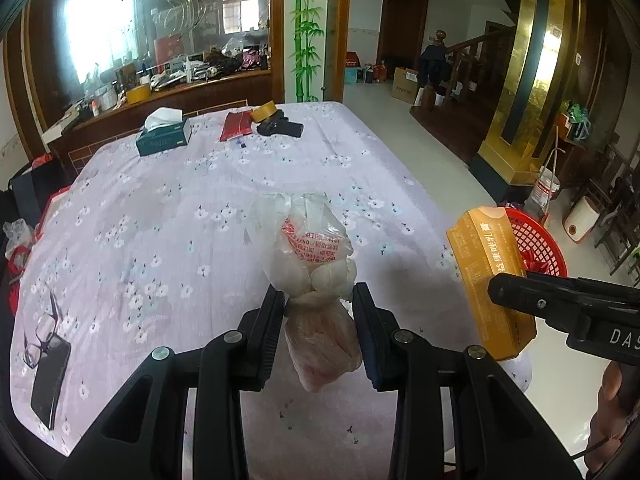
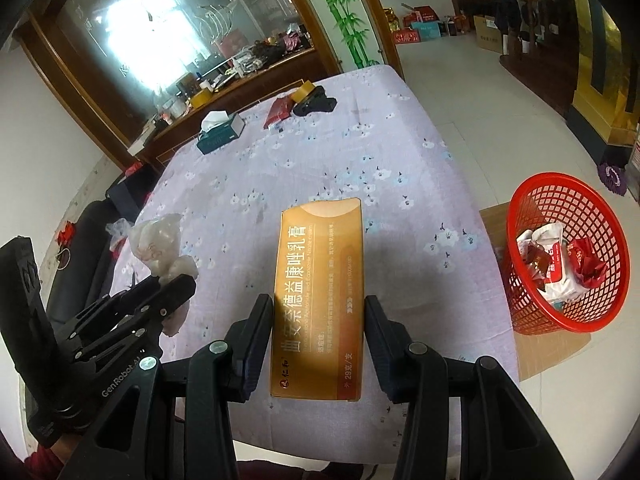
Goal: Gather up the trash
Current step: 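Carry the plastic bag and orange box over the red basket with both tools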
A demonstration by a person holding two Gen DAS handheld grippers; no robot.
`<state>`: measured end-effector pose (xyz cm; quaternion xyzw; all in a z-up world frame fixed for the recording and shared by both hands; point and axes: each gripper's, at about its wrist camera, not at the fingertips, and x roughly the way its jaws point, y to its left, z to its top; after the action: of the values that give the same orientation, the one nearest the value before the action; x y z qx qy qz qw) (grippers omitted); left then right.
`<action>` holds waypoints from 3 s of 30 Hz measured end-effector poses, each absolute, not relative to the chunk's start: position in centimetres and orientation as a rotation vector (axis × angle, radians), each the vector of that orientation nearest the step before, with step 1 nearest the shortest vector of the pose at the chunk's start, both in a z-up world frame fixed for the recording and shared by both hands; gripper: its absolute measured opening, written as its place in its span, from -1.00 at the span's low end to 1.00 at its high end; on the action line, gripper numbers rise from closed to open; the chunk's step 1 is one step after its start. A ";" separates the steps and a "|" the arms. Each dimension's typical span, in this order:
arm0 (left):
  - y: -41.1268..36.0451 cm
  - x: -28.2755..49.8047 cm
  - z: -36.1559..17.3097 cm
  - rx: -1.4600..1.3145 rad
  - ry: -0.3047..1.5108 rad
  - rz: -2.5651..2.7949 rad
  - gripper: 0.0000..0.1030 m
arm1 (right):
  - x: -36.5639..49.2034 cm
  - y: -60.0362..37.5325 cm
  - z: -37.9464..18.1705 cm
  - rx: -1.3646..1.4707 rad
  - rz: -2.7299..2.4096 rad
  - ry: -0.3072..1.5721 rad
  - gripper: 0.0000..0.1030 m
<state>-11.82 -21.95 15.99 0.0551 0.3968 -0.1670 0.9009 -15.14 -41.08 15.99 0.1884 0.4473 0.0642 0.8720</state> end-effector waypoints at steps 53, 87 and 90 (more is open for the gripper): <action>-35.3 -12.1 16.3 0.273 0.814 -0.591 -0.35 | -19.9 -52.7 17.7 0.546 -0.085 0.821 -0.03; -45.6 -15.2 16.9 0.323 0.785 -0.767 -0.34 | -26.4 -62.0 18.1 0.629 -0.269 0.767 -0.03; -46.2 -15.3 16.9 0.325 0.788 -0.777 -0.34 | -26.6 -62.6 18.1 0.628 -0.275 0.767 -0.03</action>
<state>-15.35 -46.16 16.89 0.1534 0.3725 -0.3674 0.8383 -26.58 -62.57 18.08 0.3006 0.3669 -0.1314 0.8705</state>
